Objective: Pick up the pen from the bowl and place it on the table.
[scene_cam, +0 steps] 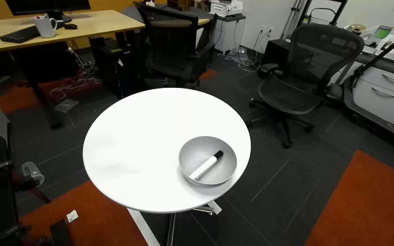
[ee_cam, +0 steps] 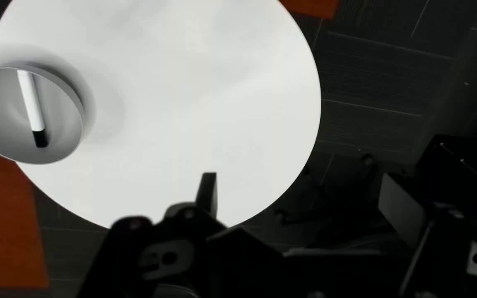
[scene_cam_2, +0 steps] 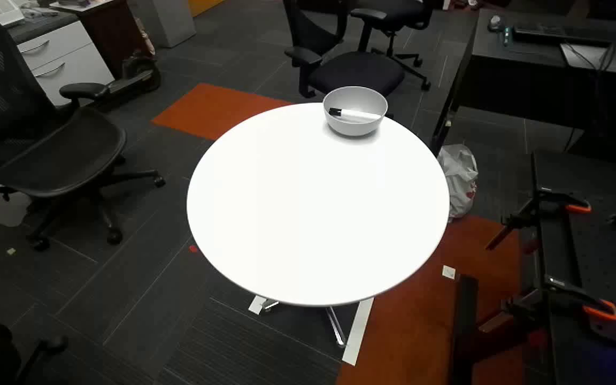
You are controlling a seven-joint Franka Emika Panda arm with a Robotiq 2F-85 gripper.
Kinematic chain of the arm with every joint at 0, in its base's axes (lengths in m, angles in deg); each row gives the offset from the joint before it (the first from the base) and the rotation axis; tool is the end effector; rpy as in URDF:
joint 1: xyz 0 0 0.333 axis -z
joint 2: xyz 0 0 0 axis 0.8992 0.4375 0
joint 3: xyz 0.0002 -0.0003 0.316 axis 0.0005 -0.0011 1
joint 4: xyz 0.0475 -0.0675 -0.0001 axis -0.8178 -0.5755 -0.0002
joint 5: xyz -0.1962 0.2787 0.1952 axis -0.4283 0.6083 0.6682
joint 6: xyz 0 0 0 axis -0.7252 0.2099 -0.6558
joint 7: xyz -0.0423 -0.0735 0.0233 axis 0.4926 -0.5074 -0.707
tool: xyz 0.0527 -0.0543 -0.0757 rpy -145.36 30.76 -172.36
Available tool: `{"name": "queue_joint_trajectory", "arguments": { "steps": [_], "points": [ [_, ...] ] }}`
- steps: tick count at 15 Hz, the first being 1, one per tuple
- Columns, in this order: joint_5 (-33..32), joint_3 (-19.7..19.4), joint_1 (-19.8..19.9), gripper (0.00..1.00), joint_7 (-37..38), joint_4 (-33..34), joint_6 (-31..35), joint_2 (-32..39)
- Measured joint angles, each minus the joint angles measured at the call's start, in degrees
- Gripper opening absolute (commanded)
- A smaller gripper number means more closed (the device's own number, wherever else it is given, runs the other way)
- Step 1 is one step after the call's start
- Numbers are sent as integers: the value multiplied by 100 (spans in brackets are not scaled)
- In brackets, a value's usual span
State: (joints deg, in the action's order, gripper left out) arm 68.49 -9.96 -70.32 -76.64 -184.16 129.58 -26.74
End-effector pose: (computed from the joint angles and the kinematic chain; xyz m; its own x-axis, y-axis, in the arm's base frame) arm 0.4291 0.0459 0.5189 0.9559 0.1750 0.2359 0.1991 -0.9765 -0.0825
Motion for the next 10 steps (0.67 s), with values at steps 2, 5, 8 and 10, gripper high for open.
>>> {"name": "queue_joint_trajectory", "arguments": {
  "steps": [2, 5, 8, 10],
  "points": [
    [0, 0, 0, 100, 0, 0, 0, 0],
    [0, 0, 0, 100, 0, 0, 0, 0],
    [0, 0, 8, 100, 0, 0, 0, 2],
    [-124, -2, 111, 100, 15, 0, 24, 16]
  ]
}}
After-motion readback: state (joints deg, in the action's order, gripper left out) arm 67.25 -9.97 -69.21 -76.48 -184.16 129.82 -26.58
